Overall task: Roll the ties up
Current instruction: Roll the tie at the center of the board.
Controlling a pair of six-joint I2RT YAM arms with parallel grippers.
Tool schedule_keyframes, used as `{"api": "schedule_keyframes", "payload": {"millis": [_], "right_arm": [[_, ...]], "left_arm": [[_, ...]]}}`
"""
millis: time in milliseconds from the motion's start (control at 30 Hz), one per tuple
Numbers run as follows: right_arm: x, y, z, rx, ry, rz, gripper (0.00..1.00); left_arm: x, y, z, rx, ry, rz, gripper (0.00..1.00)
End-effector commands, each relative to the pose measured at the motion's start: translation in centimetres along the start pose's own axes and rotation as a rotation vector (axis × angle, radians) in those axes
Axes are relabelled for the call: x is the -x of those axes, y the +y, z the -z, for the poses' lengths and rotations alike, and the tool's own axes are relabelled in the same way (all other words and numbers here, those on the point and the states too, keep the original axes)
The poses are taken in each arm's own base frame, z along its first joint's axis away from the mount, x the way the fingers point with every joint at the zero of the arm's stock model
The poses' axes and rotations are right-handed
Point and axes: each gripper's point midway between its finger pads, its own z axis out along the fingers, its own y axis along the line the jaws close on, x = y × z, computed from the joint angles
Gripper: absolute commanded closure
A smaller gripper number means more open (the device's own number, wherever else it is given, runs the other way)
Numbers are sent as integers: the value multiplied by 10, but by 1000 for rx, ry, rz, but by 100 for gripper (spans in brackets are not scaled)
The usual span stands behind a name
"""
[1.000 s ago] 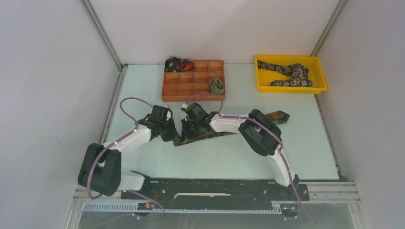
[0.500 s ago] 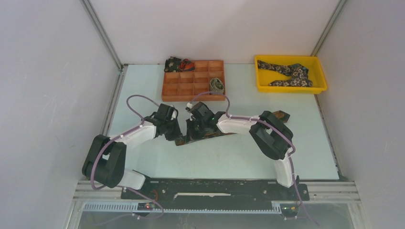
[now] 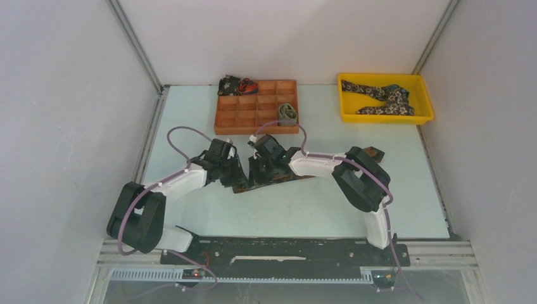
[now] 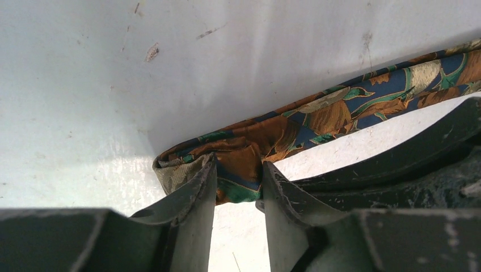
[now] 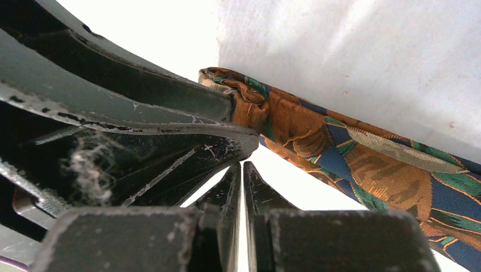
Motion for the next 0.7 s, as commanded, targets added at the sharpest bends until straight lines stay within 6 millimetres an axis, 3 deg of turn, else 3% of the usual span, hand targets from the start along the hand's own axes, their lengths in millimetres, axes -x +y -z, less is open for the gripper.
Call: {"api": "schedule_keyframes", "payload": {"millis": [0,267,367,567,667], "right_arm": [[25,21,19,56,-86,24,92],[30,17,19,50,-93,7,85],[30,17,18,56,-94,3,81],[32,17,16,56,-90,4,79],[34,19,17,62,-96,4,78]], "left_arm": [[5,-11,4,-55,-46,20,62],[7,-9,10,-58,-95,37,62],[8,-7,11,-59,-111,50,67],[10,-9,14,-74,-132,51,57],[11,-9,17,-77,-148,52,60]]}}
